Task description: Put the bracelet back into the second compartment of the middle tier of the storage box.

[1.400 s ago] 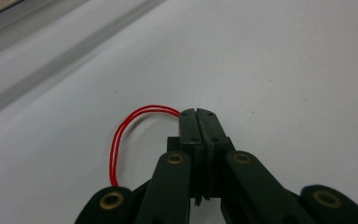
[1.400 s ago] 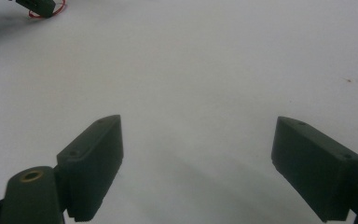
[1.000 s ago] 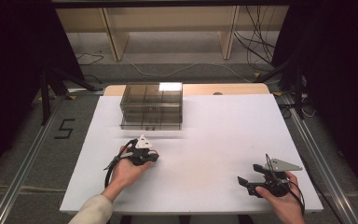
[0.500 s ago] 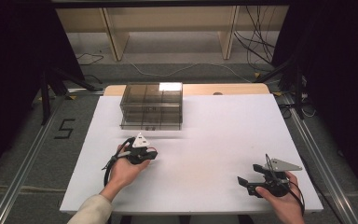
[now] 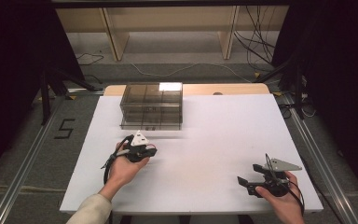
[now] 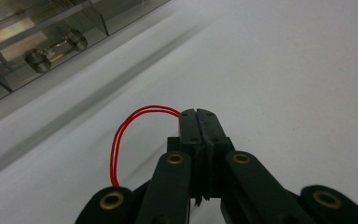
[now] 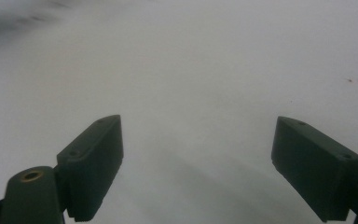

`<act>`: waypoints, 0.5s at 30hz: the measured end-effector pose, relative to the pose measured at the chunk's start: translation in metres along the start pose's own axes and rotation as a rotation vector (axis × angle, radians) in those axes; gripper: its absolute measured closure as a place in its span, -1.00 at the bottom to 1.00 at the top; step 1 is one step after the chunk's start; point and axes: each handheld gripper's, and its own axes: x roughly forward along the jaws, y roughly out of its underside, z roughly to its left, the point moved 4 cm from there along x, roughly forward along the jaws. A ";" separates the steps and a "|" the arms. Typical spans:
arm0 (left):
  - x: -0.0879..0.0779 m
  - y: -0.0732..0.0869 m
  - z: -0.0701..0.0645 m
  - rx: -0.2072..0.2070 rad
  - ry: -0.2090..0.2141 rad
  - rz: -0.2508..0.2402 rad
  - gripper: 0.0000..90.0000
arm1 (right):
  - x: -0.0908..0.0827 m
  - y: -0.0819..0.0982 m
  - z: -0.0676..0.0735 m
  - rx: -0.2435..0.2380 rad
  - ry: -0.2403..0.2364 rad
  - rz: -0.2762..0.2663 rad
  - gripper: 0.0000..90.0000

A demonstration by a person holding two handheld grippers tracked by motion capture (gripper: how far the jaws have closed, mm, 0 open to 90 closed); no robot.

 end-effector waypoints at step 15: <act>-0.005 -0.007 0.004 0.008 -0.018 -0.015 0.99 | 0.001 0.000 0.000 0.002 -0.002 -0.003 -0.61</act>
